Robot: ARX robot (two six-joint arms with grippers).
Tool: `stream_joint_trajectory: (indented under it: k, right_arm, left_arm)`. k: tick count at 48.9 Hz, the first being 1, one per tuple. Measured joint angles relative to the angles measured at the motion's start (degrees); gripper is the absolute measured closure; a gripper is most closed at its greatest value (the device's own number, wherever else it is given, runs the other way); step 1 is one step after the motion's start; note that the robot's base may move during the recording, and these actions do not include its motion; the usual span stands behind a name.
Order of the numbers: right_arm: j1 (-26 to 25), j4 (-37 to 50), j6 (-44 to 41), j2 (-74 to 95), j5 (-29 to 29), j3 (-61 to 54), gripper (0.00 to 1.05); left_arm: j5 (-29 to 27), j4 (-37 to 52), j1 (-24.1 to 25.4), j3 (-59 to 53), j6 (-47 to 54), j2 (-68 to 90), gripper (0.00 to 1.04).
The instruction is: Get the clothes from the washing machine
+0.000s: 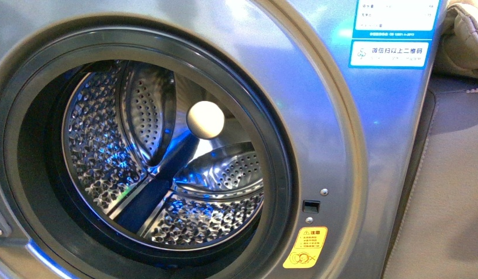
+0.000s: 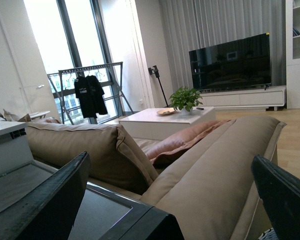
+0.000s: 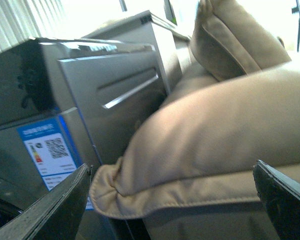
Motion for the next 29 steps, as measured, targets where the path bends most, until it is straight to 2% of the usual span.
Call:
stream_joint_trajectory:
  k: [4,9,13,14,16,18,21,29]
  right_arm:
    - [6.29,1.64,-4.28,-6.40,4.94,-2.86,0.08]
    - [16.48,0.37,-9.92,-13.40,13.77,-7.78,0.08]
    - [19.19,0.11,-11.56,-14.34,14.60,-9.09,0.08]
    - [20.41,-2.64,-12.68,-14.86,17.31,-8.48,0.10]
    - [24.20,-16.63,-17.29,-16.72,27.47,-5.27,0.20]
    - [25.79,-24.02,-19.50,-18.12,31.56,-5.05,0.27]
    - [26.60,-30.05,-21.62,-20.63,33.48,-7.21,0.38]
    - [26.86,-29.20,-23.56,-23.23,33.77,-13.00,0.64]
  left_arm:
    - [0.02,0.00,0.00,0.00,0.00,0.00,0.06]
    - [0.00,0.00,0.00,0.00,0.00,0.00,0.06]
    - [0.00,0.00,0.00,0.00,0.00,0.00,0.06]
    - [0.00,0.00,0.00,0.00,0.00,0.00,0.06]
    - [0.00,0.00,0.00,0.00,0.00,0.00,0.06]
    - [0.02,0.00,0.00,0.00,0.00,0.00,0.06]
    - [-0.02,0.00,0.00,0.00,0.00,-0.11,0.06]
    - [0.02,0.00,0.00,0.02,0.00,-0.11,0.06]
